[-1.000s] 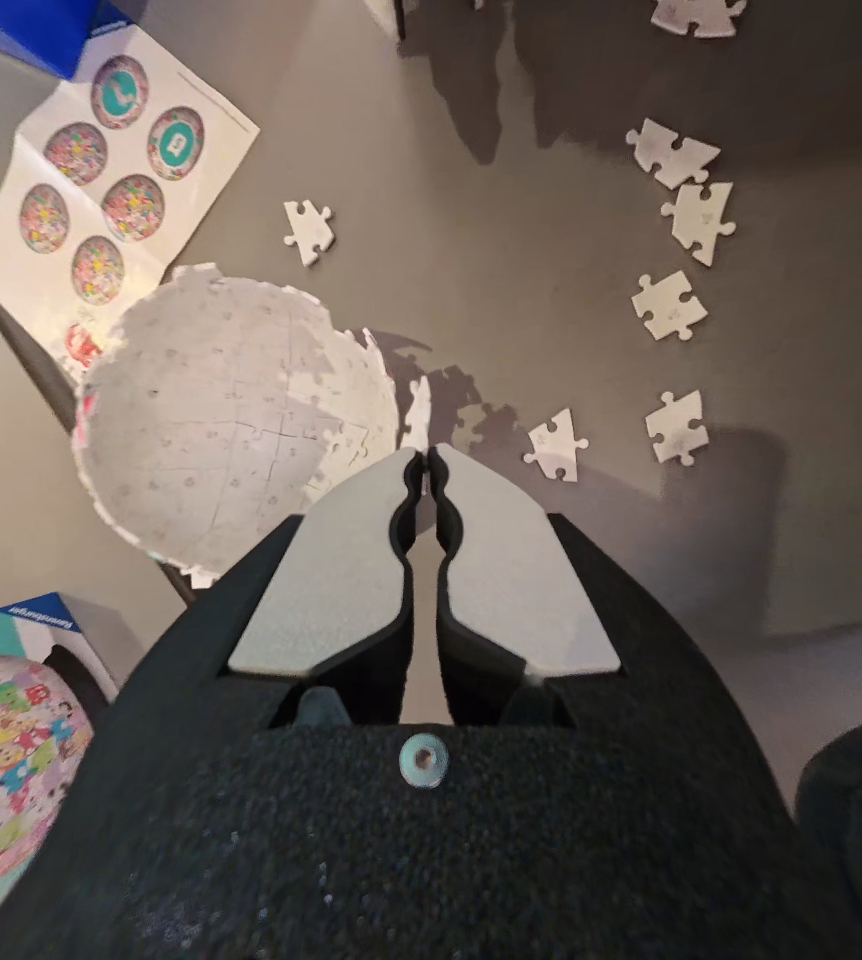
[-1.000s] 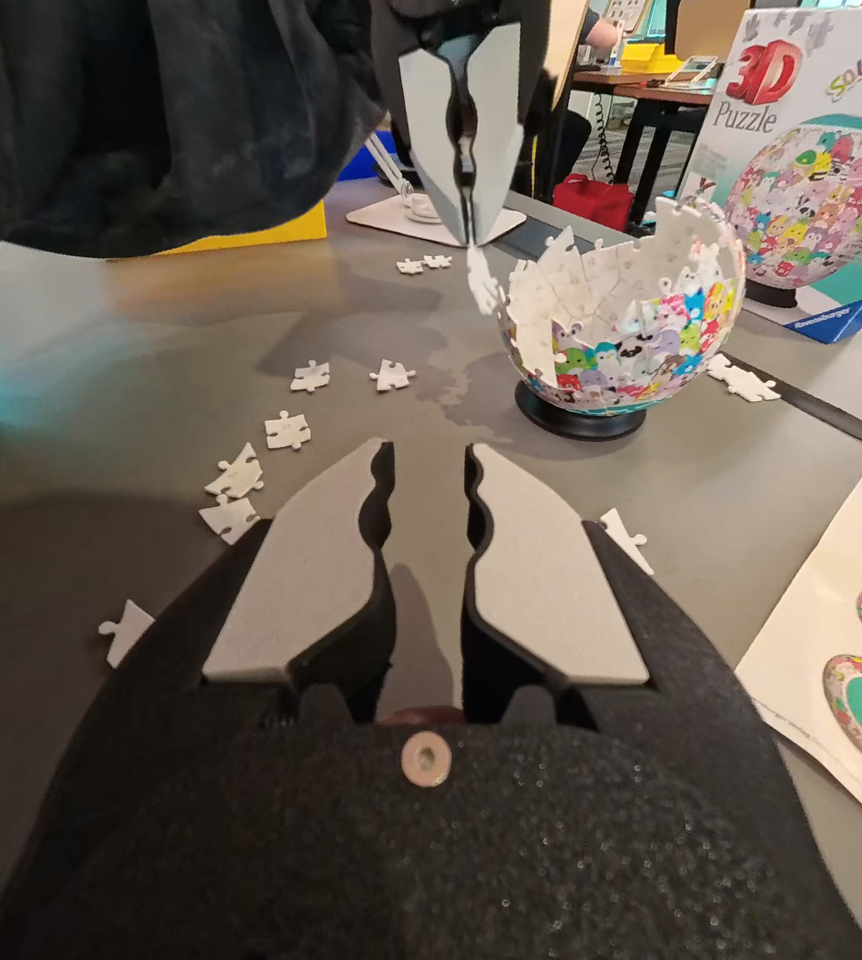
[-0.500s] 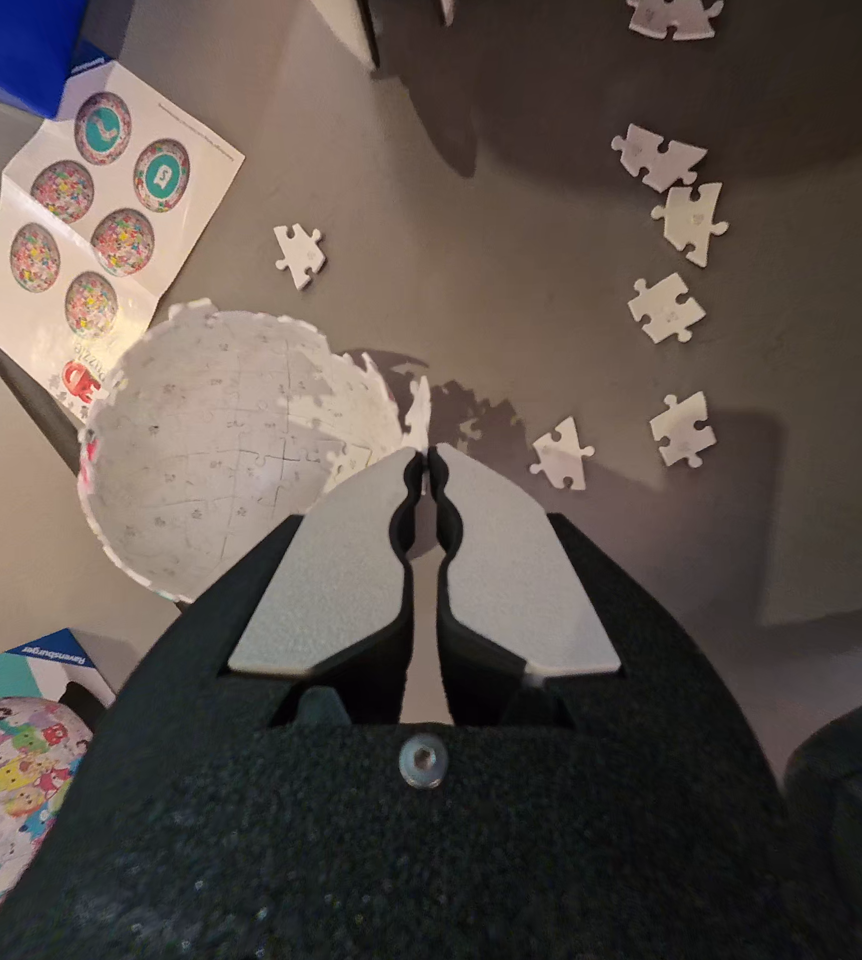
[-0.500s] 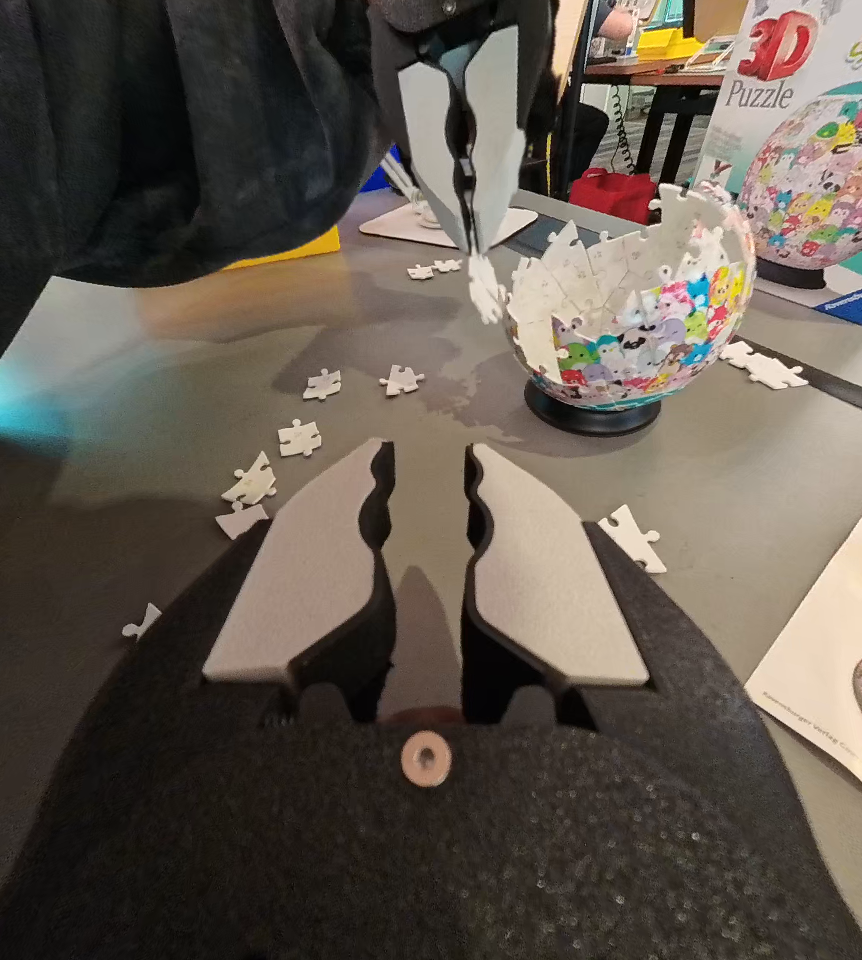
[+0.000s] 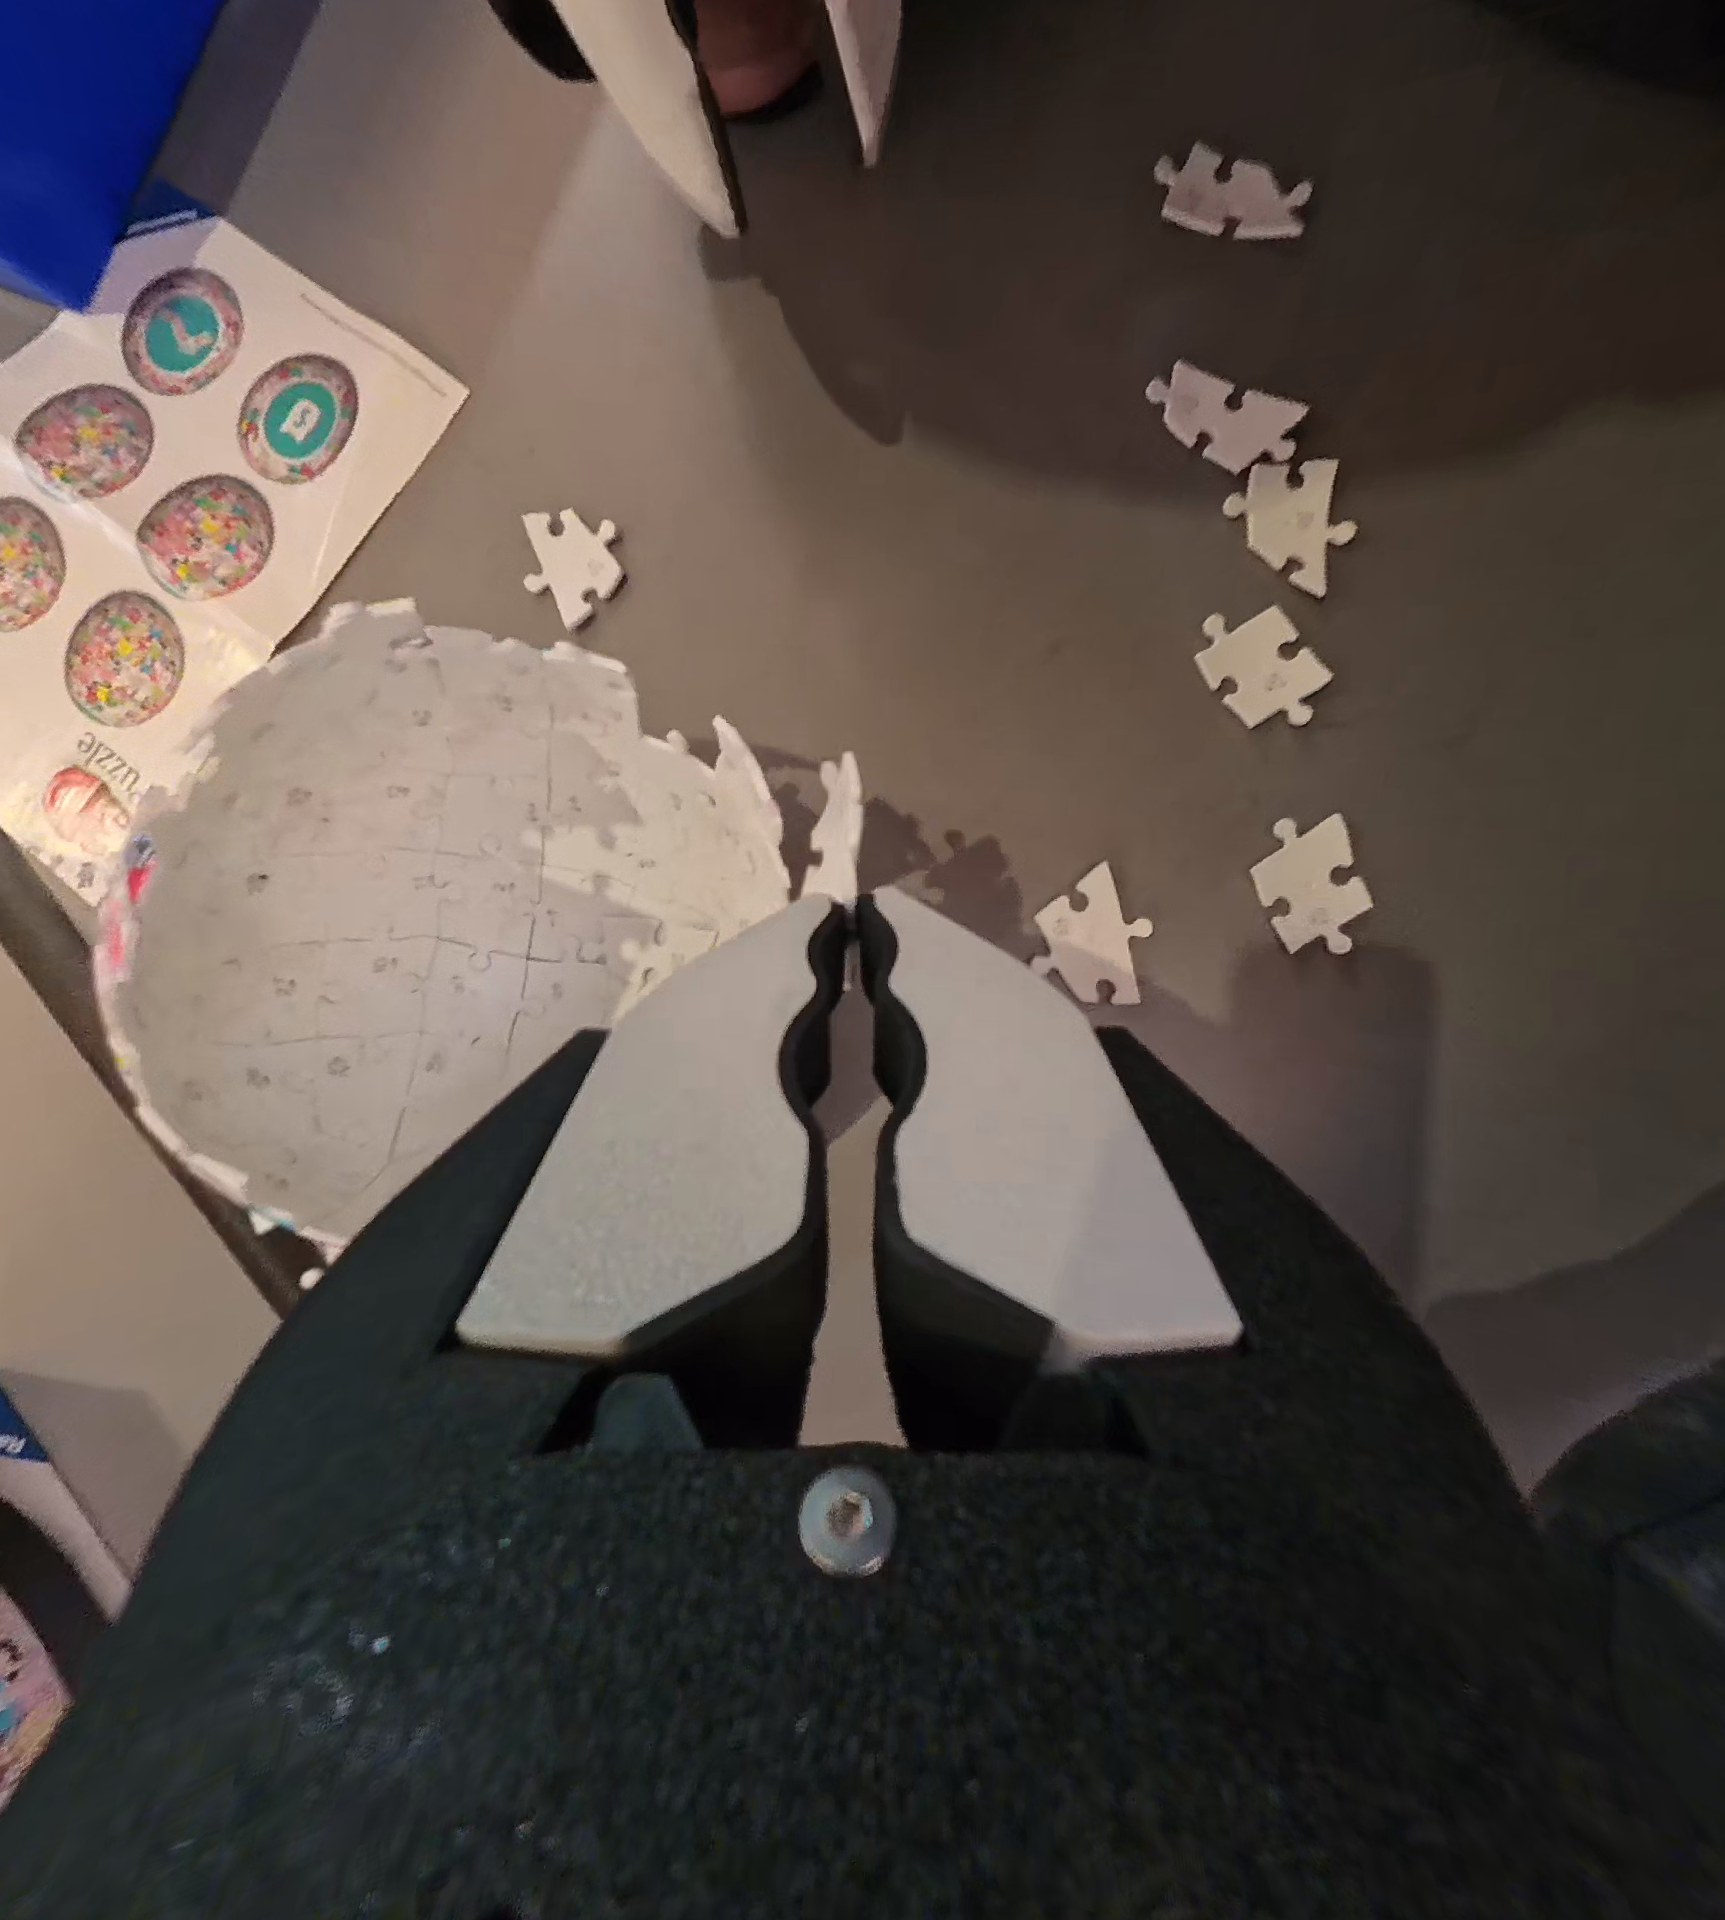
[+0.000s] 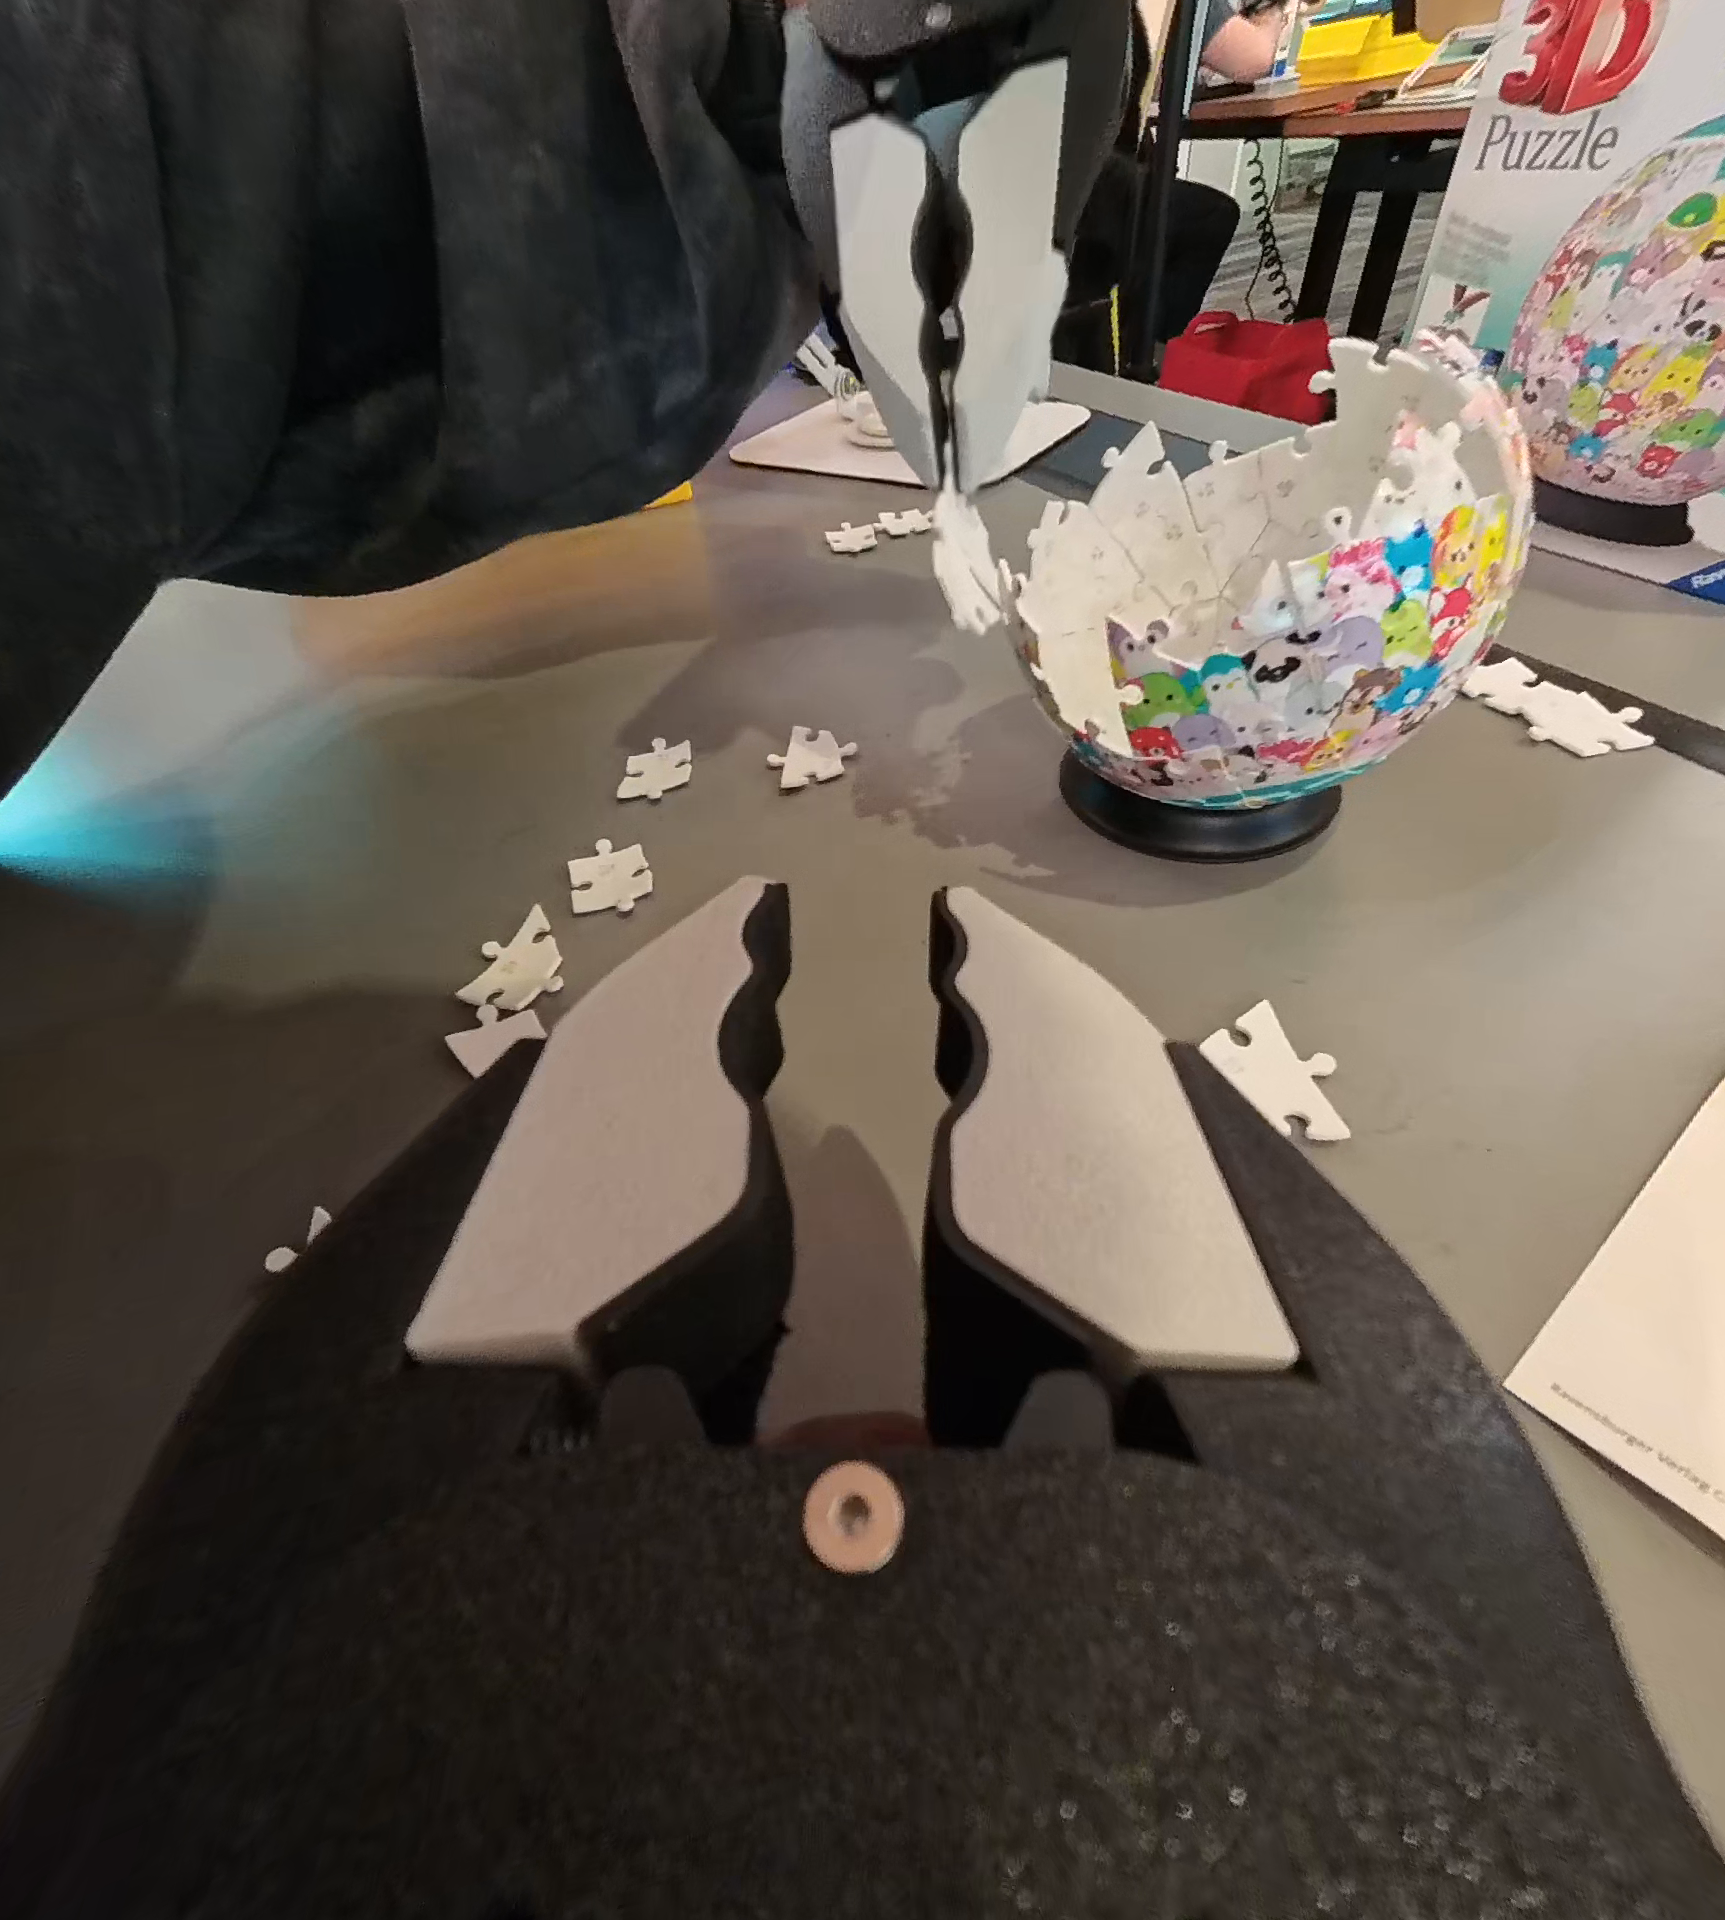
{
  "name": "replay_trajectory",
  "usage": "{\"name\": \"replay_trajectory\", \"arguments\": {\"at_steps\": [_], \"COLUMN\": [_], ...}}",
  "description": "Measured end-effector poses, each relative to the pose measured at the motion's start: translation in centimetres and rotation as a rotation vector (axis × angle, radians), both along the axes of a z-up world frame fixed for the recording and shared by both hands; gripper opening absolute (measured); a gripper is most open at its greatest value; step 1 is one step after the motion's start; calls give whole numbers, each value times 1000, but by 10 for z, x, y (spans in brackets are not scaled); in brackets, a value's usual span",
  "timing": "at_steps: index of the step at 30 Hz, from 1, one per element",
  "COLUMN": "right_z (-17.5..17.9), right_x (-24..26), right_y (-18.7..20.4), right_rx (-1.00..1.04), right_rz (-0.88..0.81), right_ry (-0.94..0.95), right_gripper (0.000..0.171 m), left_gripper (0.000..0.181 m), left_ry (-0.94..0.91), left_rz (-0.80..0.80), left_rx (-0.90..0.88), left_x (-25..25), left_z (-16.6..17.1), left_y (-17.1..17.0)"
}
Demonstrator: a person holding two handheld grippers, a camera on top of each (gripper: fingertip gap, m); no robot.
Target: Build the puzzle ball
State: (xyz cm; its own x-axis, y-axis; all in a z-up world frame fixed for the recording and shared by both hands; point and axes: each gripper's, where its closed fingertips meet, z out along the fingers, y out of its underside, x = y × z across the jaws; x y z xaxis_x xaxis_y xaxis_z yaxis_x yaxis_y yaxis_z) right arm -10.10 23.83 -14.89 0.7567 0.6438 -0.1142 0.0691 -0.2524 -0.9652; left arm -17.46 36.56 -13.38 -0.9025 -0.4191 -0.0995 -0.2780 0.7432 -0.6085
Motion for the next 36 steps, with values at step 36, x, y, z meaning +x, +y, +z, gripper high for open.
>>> {"name": "replay_trajectory", "arguments": {"at_steps": [36], "right_z": [57], "right_x": [-88], "right_y": [42], "right_rx": [110], "right_rz": [-59], "right_ry": [-198], "right_gripper": [4], "left_gripper": [2], "left_ry": [-250], "left_rz": [-15], "left_rx": [-405], "left_x": [-24], "left_z": [57], "left_y": [-83]}}
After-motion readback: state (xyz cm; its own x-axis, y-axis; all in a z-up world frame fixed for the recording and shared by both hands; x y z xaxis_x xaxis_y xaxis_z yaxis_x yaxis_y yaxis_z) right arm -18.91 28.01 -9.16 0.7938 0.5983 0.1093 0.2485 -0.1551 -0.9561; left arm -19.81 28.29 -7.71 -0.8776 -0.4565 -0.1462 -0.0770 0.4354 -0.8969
